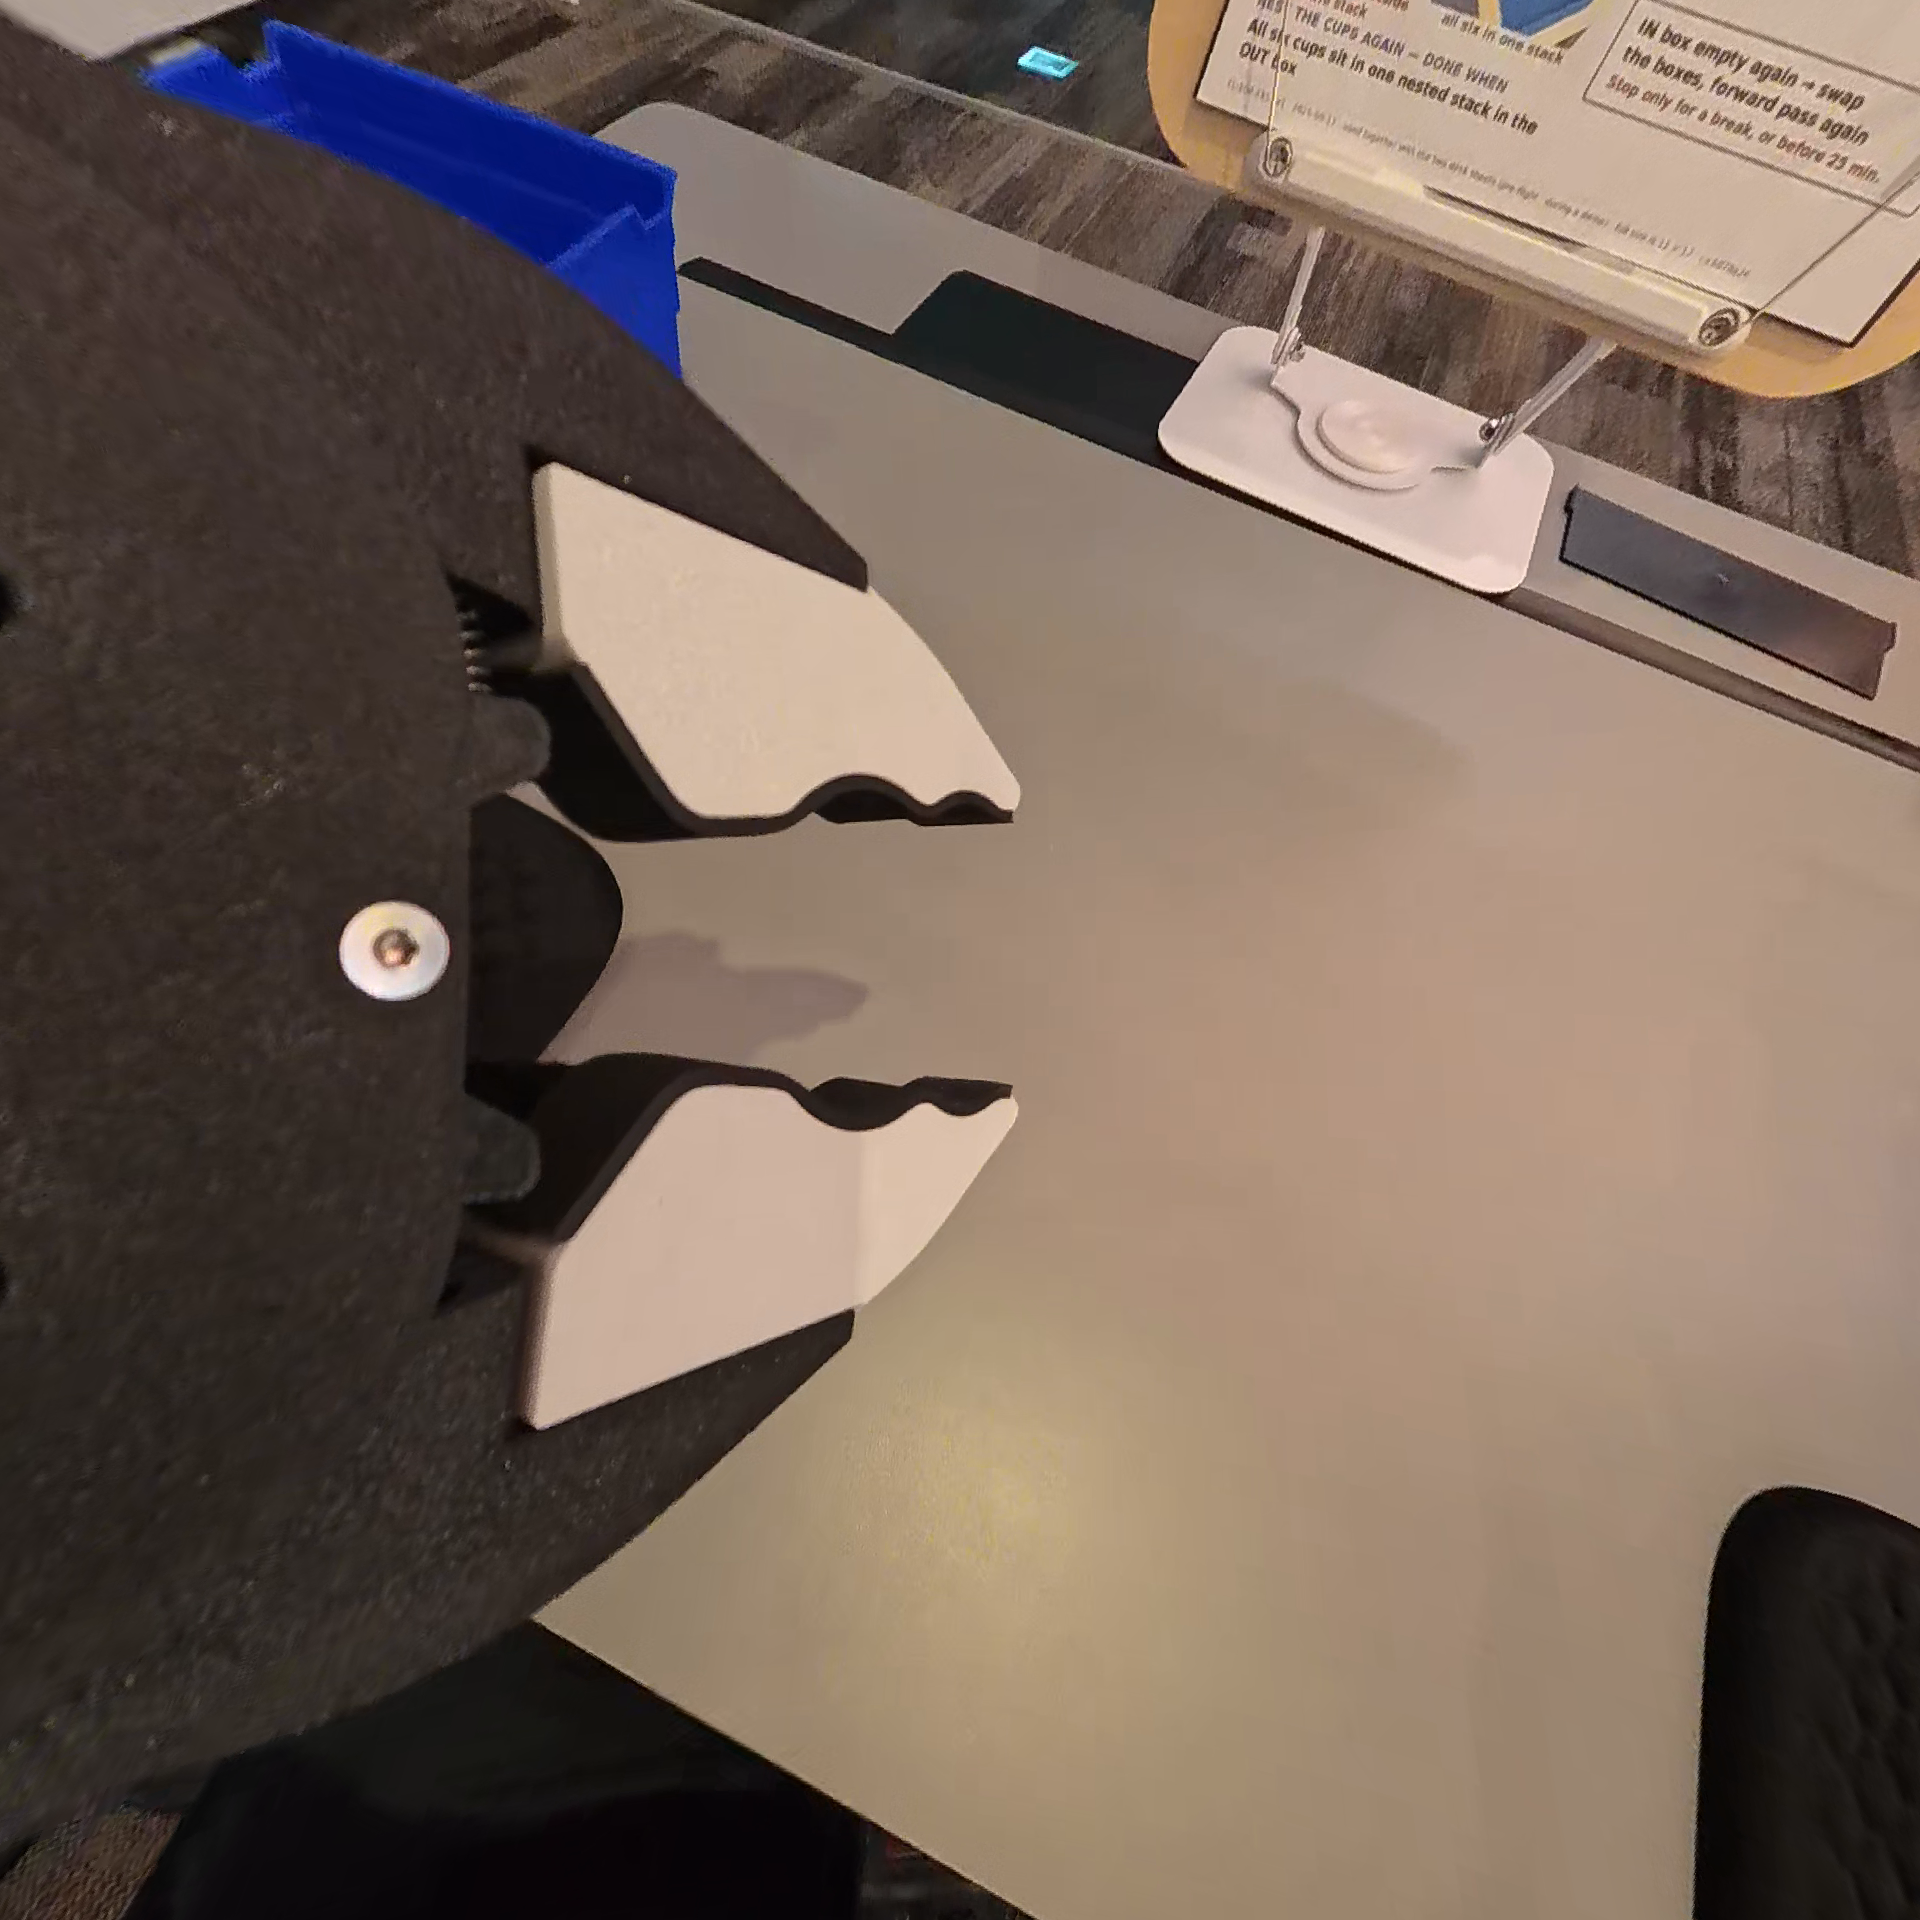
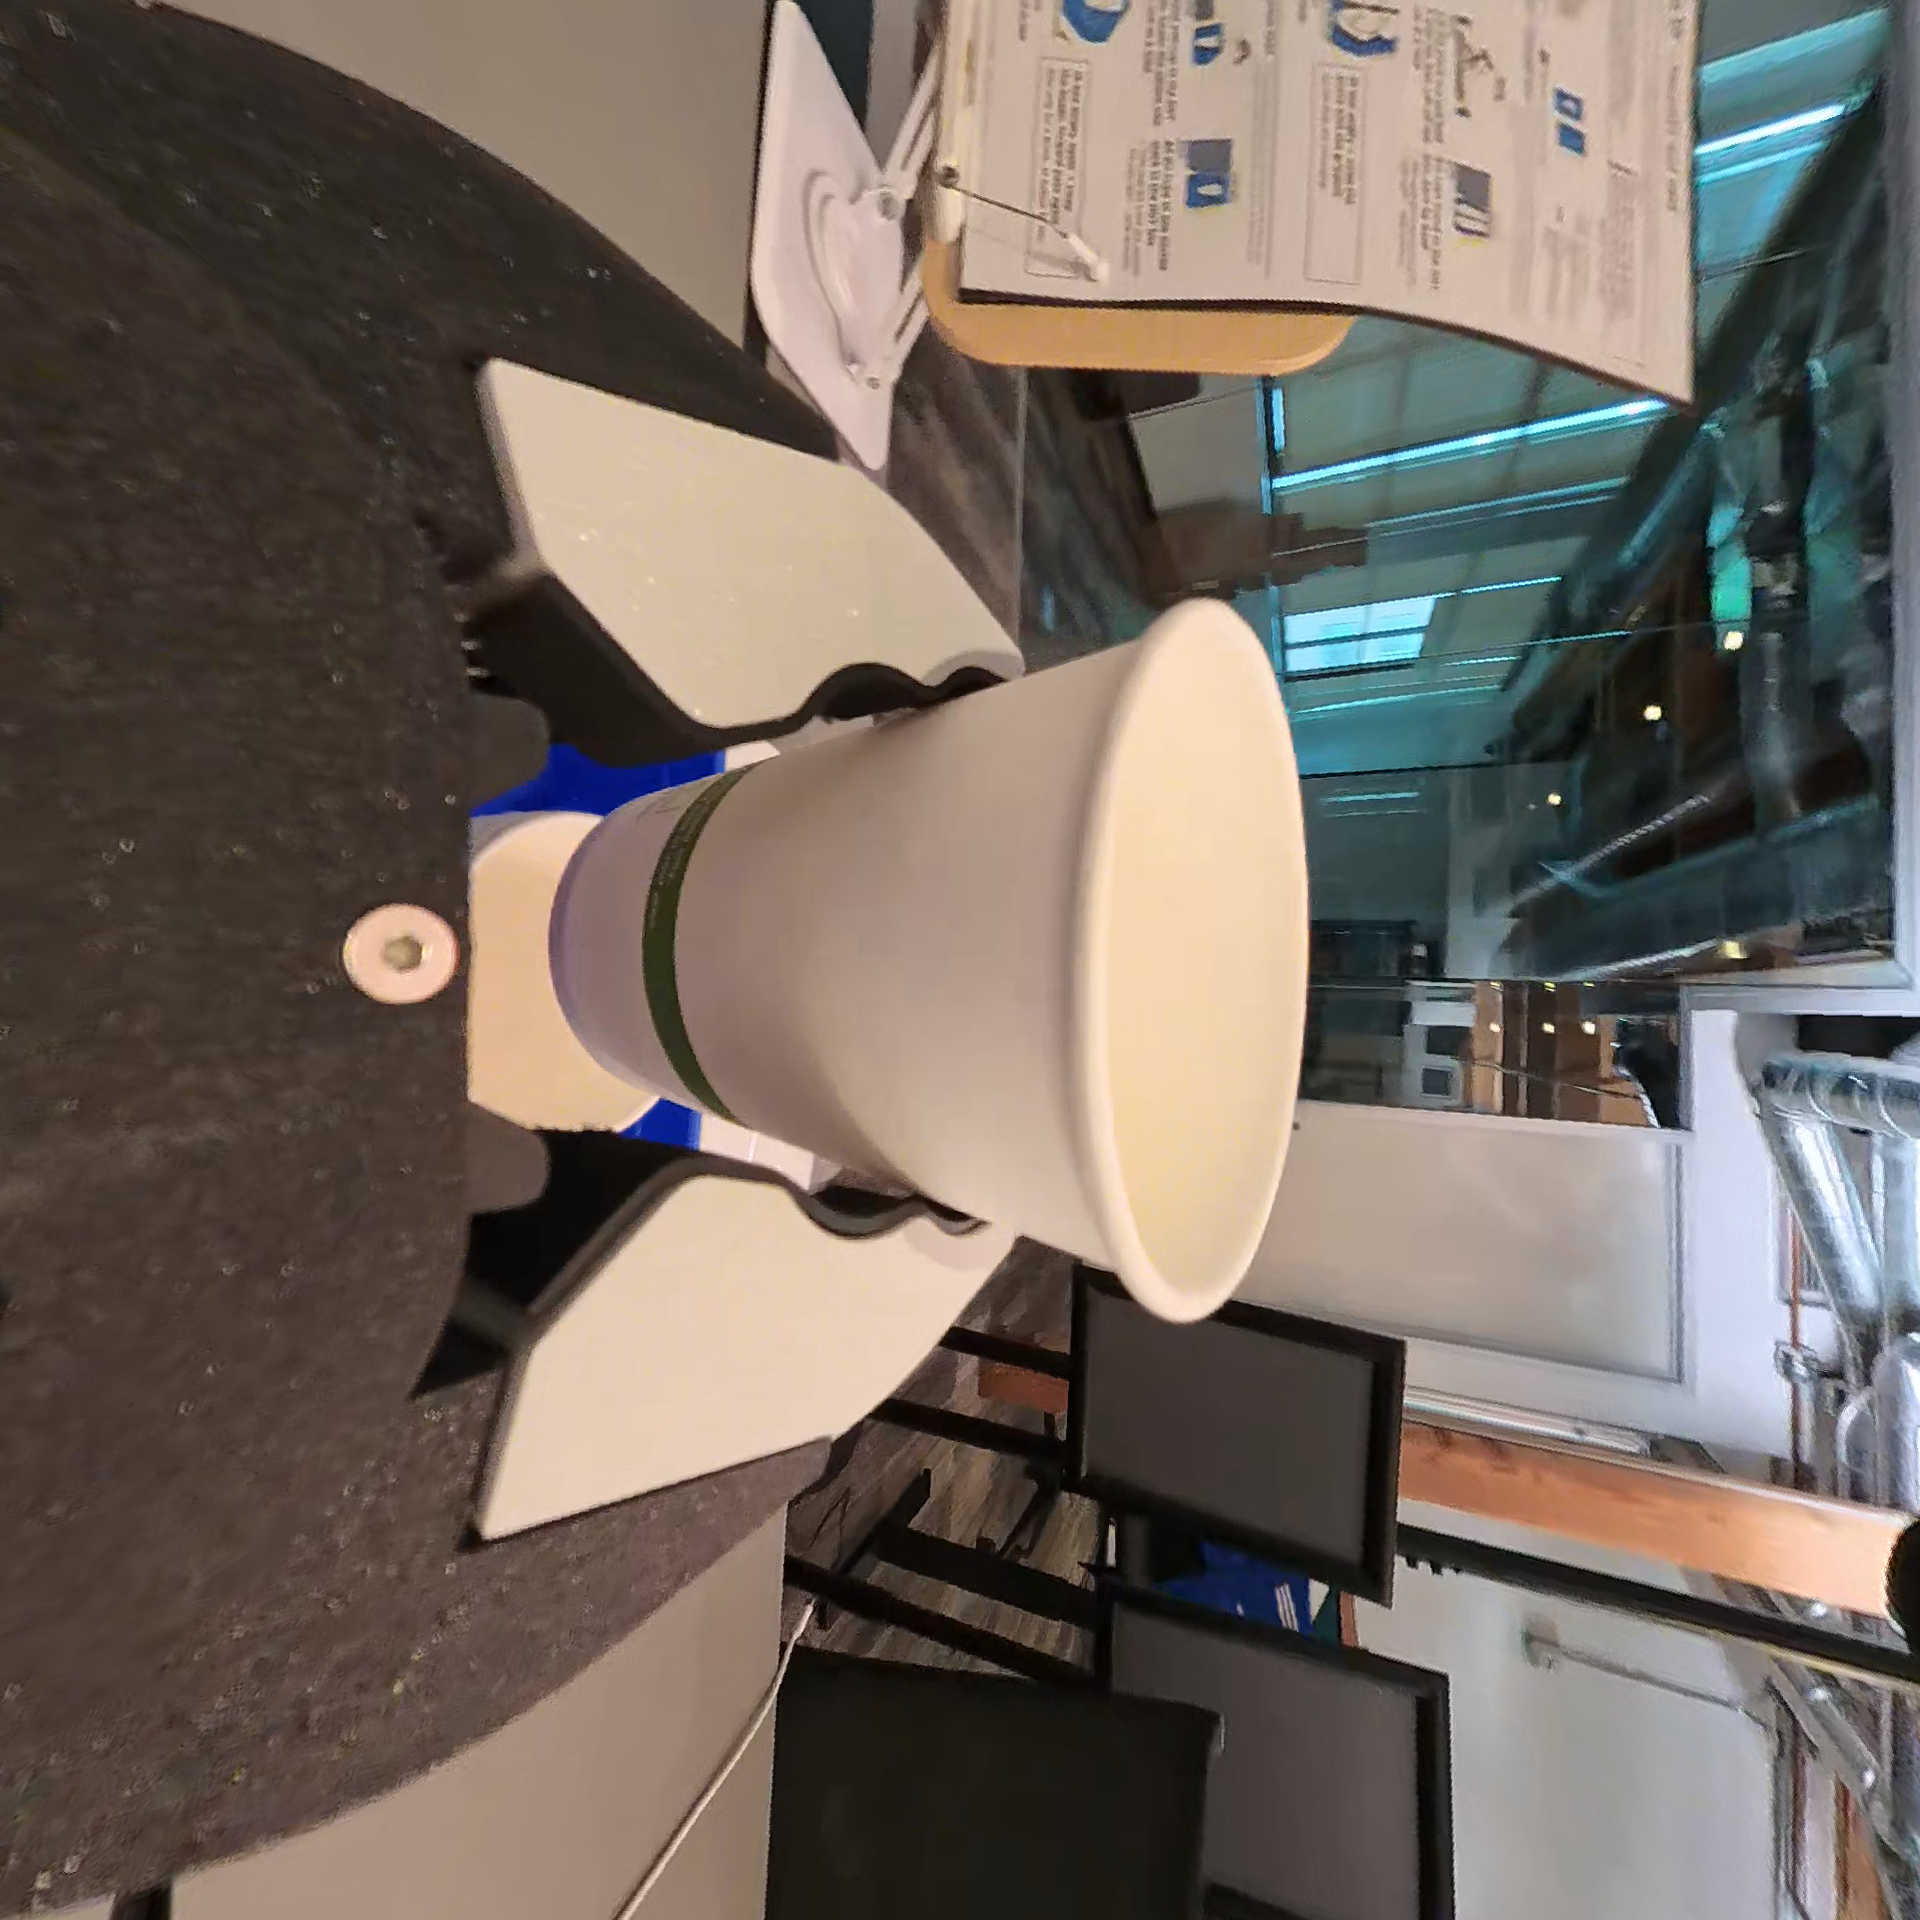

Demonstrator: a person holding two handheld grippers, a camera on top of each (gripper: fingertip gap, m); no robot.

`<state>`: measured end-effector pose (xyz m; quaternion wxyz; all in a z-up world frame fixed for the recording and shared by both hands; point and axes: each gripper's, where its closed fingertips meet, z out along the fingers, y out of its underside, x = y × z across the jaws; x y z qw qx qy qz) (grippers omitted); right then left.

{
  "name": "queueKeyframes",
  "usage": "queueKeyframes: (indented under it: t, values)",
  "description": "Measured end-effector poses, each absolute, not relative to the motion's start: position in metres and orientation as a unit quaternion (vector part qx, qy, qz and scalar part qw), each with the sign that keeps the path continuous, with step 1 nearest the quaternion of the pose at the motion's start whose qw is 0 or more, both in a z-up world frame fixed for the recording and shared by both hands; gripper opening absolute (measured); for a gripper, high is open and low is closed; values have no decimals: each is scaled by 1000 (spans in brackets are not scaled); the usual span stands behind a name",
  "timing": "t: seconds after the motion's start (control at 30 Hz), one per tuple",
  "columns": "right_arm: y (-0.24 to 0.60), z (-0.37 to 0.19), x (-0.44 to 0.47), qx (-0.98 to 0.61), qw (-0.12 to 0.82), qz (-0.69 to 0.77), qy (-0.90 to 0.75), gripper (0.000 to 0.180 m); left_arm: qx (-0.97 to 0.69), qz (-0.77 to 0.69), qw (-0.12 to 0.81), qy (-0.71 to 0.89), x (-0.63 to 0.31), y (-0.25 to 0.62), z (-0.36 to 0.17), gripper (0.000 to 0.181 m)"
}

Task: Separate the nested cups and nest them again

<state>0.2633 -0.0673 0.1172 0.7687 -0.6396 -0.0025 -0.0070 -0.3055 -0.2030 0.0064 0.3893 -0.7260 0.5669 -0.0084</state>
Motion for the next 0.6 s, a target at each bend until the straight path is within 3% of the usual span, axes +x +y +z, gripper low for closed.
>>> queueKeyframes:
  t: [0.6]
  values:
    - [-34, 83, 261, -674, 738, 14, -7, 90, -754, -17, 386, 532, -321, -189, 1, 43]
